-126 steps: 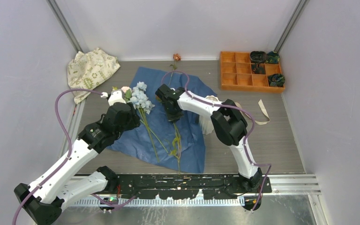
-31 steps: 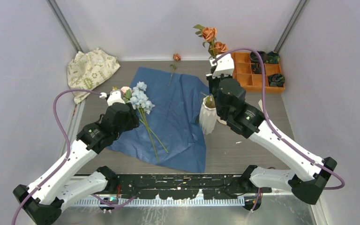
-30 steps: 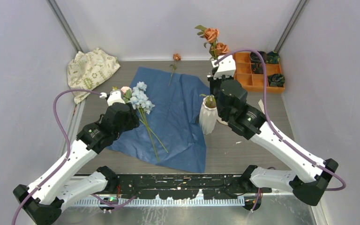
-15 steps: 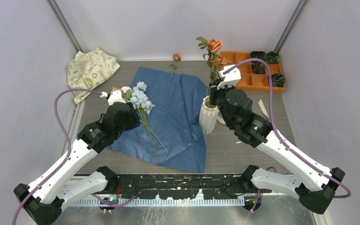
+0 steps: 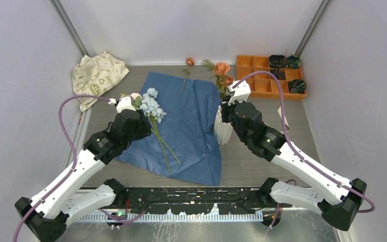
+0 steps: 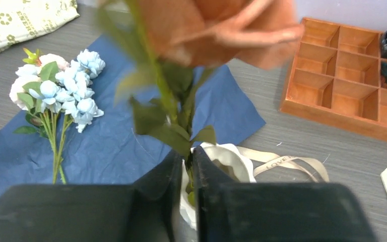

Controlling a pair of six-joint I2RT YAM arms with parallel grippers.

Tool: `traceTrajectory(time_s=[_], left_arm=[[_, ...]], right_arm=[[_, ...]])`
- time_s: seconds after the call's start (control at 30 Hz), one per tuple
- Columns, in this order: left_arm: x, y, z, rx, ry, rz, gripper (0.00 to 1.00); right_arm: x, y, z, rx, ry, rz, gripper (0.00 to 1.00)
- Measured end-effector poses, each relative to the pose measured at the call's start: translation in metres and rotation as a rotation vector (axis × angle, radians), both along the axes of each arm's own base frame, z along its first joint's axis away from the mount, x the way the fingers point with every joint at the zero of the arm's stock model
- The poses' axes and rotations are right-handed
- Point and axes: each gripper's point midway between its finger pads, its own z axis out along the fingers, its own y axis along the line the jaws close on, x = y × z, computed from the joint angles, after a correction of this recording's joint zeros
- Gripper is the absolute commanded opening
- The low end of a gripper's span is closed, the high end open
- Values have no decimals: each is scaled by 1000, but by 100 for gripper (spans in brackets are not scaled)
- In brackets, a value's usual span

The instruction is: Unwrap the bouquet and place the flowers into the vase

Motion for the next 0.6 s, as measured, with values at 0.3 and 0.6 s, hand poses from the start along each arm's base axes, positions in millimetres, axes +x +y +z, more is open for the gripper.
traceTrajectory(time_s=[0.3,0.6], left_arm=[[31,-30,25,14,-19,-76,57],[111,-87,58,2,-36,-157,59]], right_arm=[[-12,-8,-15,17,41,-2,67],[-29,-28,16,86,-18,-11,99]])
